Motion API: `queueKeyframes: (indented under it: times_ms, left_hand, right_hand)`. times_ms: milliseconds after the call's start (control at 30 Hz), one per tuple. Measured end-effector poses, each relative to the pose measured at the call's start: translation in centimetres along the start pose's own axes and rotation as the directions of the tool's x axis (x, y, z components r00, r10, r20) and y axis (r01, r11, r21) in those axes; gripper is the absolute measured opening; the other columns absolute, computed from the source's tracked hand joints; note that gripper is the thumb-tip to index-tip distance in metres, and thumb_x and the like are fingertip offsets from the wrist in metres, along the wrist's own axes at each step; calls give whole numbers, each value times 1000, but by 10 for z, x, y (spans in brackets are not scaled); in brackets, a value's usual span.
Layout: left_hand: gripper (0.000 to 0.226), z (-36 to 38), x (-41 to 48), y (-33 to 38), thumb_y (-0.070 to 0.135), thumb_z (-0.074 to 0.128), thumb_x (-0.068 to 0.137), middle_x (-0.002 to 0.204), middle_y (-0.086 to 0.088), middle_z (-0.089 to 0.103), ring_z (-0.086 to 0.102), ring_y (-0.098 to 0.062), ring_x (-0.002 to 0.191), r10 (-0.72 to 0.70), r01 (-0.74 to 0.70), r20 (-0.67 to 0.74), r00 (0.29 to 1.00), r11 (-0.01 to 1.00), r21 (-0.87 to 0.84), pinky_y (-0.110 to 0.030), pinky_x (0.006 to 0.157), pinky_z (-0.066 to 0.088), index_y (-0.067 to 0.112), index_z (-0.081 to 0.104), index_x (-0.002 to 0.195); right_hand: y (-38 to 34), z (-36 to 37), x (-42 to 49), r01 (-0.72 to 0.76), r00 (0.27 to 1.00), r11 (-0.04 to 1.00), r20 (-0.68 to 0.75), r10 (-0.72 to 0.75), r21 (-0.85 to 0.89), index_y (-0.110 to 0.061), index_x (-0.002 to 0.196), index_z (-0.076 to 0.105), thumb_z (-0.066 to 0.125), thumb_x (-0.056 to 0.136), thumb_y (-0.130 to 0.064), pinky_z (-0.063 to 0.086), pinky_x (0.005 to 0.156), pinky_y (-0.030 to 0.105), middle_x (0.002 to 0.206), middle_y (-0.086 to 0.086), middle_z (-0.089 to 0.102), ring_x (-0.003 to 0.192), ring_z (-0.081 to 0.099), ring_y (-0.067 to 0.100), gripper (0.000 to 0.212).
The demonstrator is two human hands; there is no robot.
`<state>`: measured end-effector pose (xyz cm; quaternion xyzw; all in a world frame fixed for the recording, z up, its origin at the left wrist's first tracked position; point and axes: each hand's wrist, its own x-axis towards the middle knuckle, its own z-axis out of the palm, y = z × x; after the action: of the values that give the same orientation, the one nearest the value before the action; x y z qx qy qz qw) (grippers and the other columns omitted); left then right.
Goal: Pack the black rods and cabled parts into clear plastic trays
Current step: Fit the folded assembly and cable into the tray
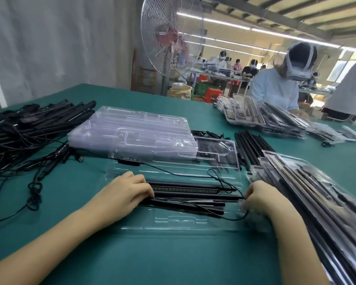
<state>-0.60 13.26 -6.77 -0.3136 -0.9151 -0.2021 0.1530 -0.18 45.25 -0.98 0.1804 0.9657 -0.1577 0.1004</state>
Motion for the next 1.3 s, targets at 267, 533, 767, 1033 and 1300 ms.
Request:
queueKeyframes:
  times_ms: [267,533,767,1033,1300]
  left_hand:
    - [16,3,-2,-1,17,57,93,90,11,55,42,-12,81,-11,11,-26,1000,1000,-25,-23,78,38,27,69,96]
    - [18,6,-2,-2,21,51,95,94,12,54,39,-11,84,-16,15,-20,1000,1000,-26,-25,83,37,29,66,100]
    - [20,4,-2,-3,19,53,94,105,6,61,48,-19,97,-49,50,7,999,998,-28,-33,90,41,27,69,104]
    - [22,3,-3,-2,28,43,98,102,16,52,35,-5,90,-38,38,11,999,999,25,-22,87,35,34,63,107]
    - [25,-10,1,3,20,50,95,106,15,61,51,-6,105,-32,31,62,998,999,10,-16,94,36,31,70,106]
  right_hand:
    - [-63,12,32,458,848,888,-286,-447,-28,-16,130,55,65,86,-27,39,97,29,126,11,55,113,51,24,46]
    - [-132,34,28,716,603,681,-358,-713,-153,-22,125,57,58,86,-28,35,93,34,116,4,54,111,43,25,39]
    - [-225,71,3,712,560,572,-163,-813,-408,-7,111,59,54,92,-23,34,95,40,117,13,57,116,45,31,25]
    - [-136,-15,-5,577,468,779,-682,-562,-246,-8,106,60,53,92,-16,31,71,31,100,10,57,93,45,26,18]
    - [-57,24,-67,639,767,769,60,-639,14,-23,102,72,74,77,-25,42,64,12,84,-6,61,77,58,8,25]
